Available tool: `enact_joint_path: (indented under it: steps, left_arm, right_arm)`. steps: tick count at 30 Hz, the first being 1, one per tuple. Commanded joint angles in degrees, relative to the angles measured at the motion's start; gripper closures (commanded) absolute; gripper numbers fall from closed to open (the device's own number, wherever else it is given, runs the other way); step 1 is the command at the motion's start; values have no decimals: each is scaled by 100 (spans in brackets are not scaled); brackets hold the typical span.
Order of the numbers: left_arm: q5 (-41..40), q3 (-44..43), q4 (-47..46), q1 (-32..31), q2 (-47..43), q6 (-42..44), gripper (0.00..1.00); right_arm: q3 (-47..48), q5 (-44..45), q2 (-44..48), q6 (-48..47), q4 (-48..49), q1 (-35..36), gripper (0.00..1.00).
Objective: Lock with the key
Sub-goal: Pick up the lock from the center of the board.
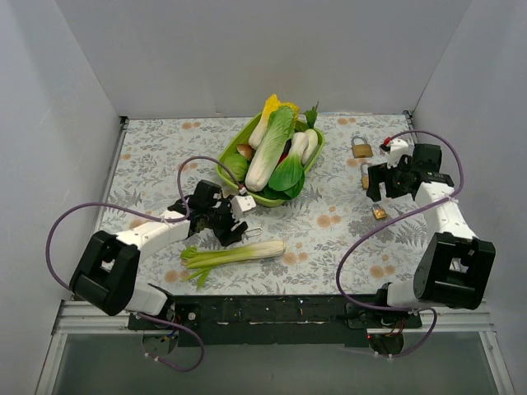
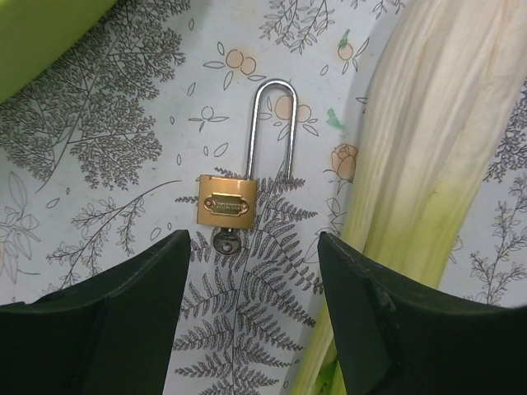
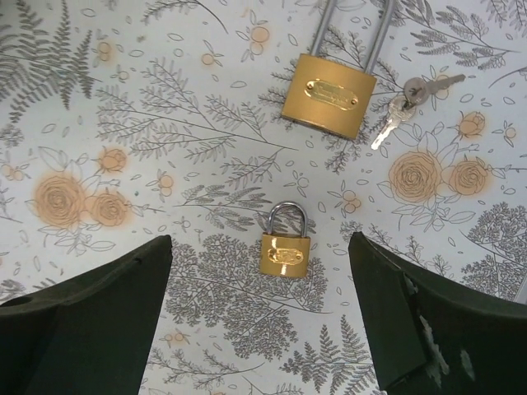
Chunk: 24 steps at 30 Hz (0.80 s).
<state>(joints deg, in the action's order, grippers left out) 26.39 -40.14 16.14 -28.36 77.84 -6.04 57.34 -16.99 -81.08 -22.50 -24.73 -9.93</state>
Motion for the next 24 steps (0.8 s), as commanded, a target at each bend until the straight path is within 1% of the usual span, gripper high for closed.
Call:
enact_joint_path:
  steps: [1,6,9,16,18,22,23,24]
  left_arm:
    - [33,-196,-243,-56,336,332,37]
    - [-20,-310,-348,-91,740,446,38]
    - [-73,-389,-375,-135,873,507,41]
    - [-301,-477,-445,-249,1189,578,42]
    - [-336,-512,-436,-267,1260,736,43]
    - [-336,-530,-375,-275,1312,868,54]
    - [-345,-530,-349,-275,1312,912,63]
    - [-337,-530,-340,-267,1286,912,68]
  right_arm:
    - [260,-559,390,-44,-269,62,5]
    - [321,-691,558,-26,-401,62,4]
    - [304,-735,663,-61,-427,62,4]
    - [330,-849,769,-70,-454,62,3]
    - [348,-858,769,-70,-471,62,3]
    - [365,-893,787,-97,-480,71,2]
    - [374,-893,795,-97,-480,62,2]
    - [383,-920,795,-97,-480,62,2]
